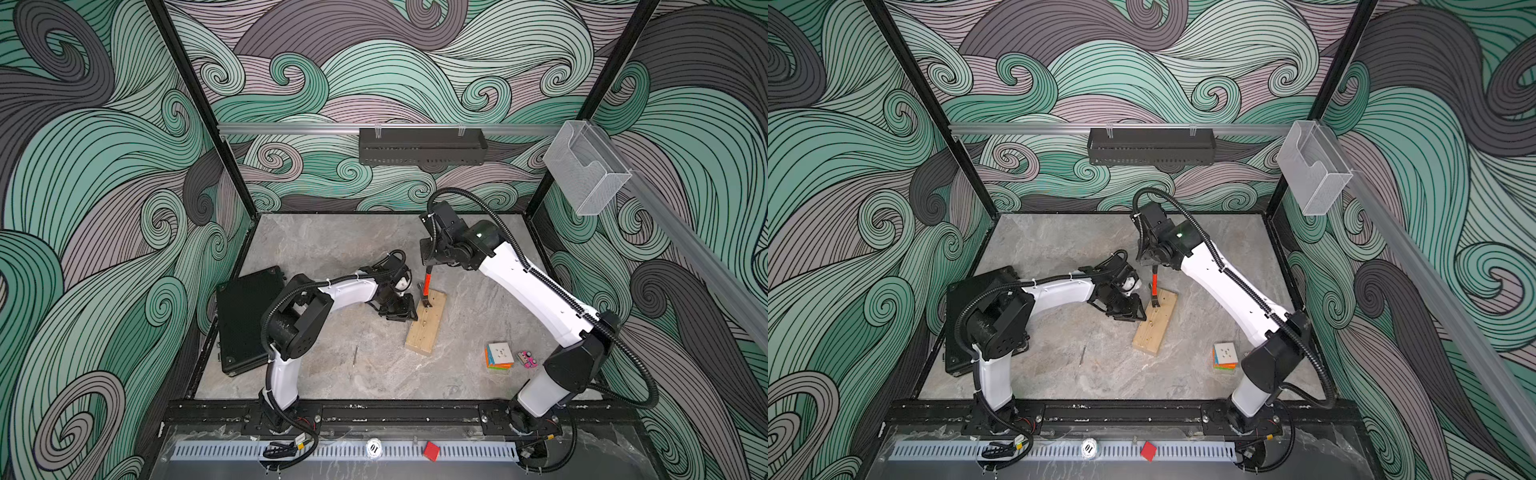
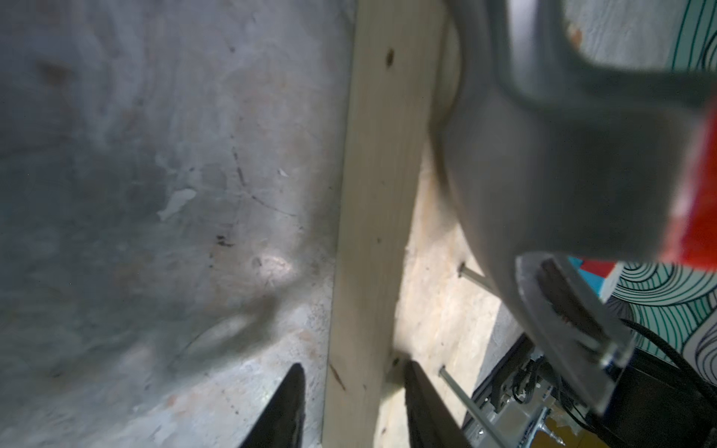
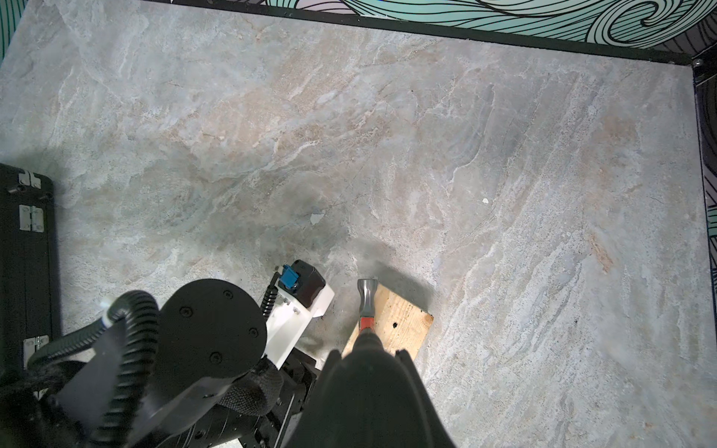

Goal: Use a claw hammer to pull out a nail
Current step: Remove the nail from the mounting plate.

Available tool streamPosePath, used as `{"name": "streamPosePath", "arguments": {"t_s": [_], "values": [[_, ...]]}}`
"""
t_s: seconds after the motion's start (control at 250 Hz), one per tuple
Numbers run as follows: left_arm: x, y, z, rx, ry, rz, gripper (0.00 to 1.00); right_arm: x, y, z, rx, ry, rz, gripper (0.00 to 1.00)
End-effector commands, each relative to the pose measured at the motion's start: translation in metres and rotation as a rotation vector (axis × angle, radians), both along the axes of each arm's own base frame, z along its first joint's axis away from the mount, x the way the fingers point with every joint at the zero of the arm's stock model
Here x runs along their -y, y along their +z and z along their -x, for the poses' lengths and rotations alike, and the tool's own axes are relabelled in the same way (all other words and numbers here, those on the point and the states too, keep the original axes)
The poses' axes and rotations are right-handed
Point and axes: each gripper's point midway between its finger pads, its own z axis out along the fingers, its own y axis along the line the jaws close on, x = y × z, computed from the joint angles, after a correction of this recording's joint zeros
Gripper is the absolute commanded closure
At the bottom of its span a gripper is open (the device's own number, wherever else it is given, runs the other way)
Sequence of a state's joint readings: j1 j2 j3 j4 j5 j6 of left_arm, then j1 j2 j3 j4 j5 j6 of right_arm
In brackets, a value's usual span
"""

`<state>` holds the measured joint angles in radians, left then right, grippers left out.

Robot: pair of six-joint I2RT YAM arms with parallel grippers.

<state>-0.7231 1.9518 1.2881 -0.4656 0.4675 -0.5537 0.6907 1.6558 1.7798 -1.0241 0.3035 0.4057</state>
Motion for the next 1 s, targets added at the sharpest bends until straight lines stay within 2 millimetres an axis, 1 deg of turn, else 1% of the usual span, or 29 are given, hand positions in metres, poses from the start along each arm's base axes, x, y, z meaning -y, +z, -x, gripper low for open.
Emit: {"name": "streamPosePath", "arguments": {"t_s": [0.0, 0.06, 0.188, 0.332, 0.535, 0.723, 0.795, 0.867, 0.995], "values": [[0.000, 0.000, -0.005, 0.020, -0.015, -0.043, 0.49, 0.001, 0.019, -0.002, 0.039, 0.010, -0.015, 0.93], [0.003, 0.001, -0.009, 0.025, -0.017, -0.038, 0.46, 0.001, 0.018, -0.002, 0.038, 0.011, -0.017, 0.93], [0.011, -0.001, -0.014, 0.023, -0.022, -0.022, 0.46, 0.000, 0.018, -0.002, 0.039, 0.013, -0.021, 0.93], [0.017, 0.003, -0.019, 0.039, -0.029, -0.005, 0.45, 0.000, 0.017, -0.002, 0.039, 0.014, -0.022, 0.93], [0.022, 0.005, -0.019, 0.037, -0.053, 0.019, 0.45, -0.001, 0.018, -0.003, 0.045, 0.015, -0.027, 0.93], [0.035, 0.015, -0.015, 0.050, -0.096, 0.064, 0.44, -0.003, 0.018, -0.005, 0.046, 0.016, -0.033, 0.93], [0.036, 0.011, -0.012, 0.047, -0.111, 0.047, 0.43, -0.003, 0.019, -0.005, 0.048, 0.023, -0.029, 0.93], [0.033, 0.000, -0.007, 0.033, -0.121, -0.002, 0.43, -0.004, 0.021, -0.005, 0.049, 0.018, -0.040, 0.93], [0.014, -0.028, 0.003, -0.011, -0.103, -0.125, 0.43, -0.004, 0.023, -0.004, 0.054, 0.019, -0.045, 0.93]]}}
